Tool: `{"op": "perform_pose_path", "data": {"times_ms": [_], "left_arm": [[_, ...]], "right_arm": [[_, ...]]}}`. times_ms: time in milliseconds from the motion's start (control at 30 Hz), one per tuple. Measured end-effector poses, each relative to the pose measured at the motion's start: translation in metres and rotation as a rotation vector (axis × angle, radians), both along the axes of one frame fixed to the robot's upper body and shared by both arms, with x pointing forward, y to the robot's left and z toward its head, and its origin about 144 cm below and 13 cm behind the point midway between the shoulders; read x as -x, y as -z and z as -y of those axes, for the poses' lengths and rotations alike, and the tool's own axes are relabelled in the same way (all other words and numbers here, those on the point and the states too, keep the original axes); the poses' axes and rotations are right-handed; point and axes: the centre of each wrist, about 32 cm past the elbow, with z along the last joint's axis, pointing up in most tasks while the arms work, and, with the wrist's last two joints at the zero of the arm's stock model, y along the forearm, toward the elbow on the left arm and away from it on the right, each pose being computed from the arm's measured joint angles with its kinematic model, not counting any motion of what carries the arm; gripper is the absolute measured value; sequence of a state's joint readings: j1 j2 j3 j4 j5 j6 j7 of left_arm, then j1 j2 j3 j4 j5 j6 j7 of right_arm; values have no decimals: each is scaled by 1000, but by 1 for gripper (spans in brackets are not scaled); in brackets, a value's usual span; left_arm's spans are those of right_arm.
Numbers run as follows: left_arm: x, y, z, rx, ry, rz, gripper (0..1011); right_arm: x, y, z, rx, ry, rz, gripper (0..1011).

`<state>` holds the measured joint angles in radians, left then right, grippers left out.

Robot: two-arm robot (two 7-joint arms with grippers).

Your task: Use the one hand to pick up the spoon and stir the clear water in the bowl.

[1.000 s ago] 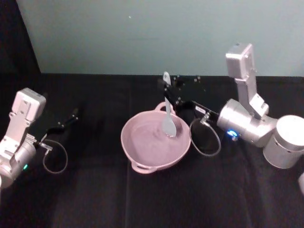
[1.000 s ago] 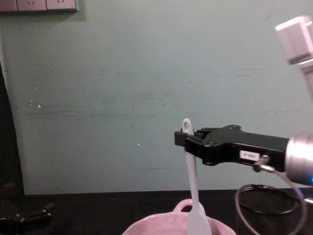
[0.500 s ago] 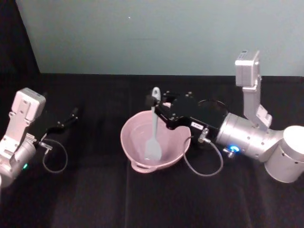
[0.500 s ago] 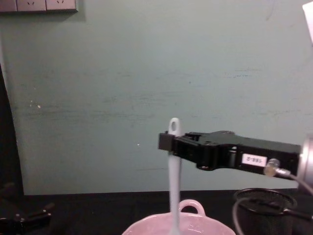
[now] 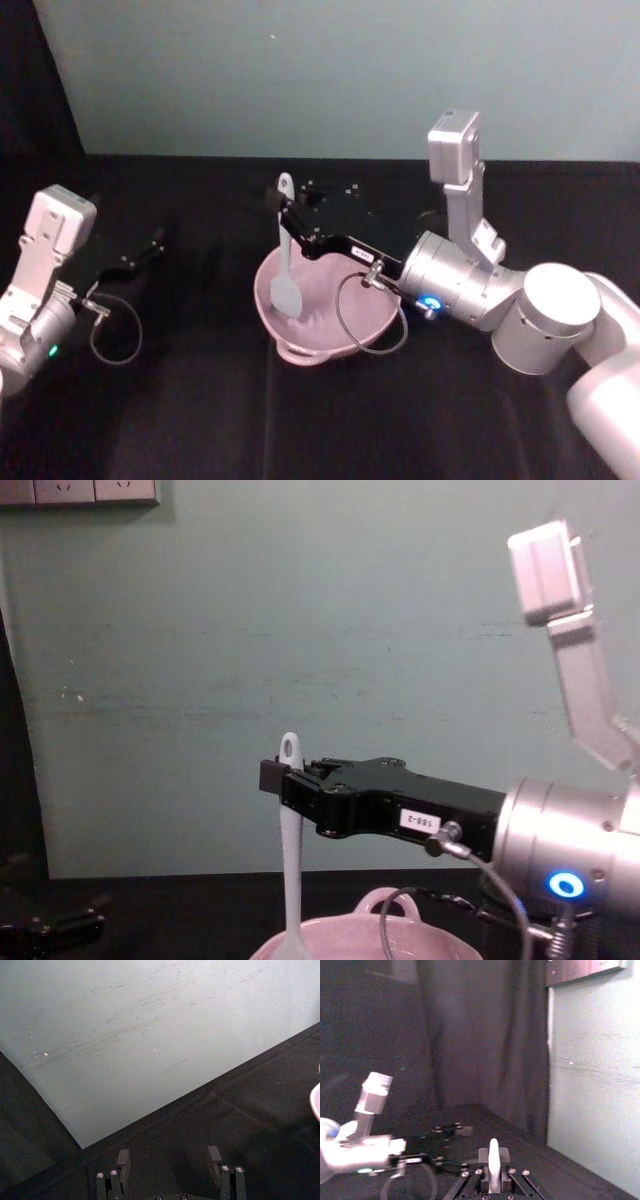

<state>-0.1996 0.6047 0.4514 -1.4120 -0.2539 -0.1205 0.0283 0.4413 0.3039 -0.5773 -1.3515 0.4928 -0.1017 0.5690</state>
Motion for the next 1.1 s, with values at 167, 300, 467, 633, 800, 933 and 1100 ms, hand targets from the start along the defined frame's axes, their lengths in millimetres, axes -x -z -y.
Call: {"op": "perform_pose_path", "data": {"times_ms": [167,300,467,633,800,933,1100], "left_arm": [[0,0,0,0,0,0,1011],[0,0,0,0,0,0,1011],[0,0,0,0,0,0,1011],[0,0,0,0,0,0,1011],[0,0,0,0,0,0,1011],[0,0,0,0,0,0,1011],[0,0,0,0,0,0,1011]], "right_arm": [[-7,8,-8,-1,78,35,134],[-10,12,-10,-1,147,70,134],[-12,13,-6,2,215,103,134],[-11,12,2,10,248,124,134],[-4,7,16,35,257,124,134],[6,0,28,57,230,100,134],[21,-10,40,48,177,76,134]]}}
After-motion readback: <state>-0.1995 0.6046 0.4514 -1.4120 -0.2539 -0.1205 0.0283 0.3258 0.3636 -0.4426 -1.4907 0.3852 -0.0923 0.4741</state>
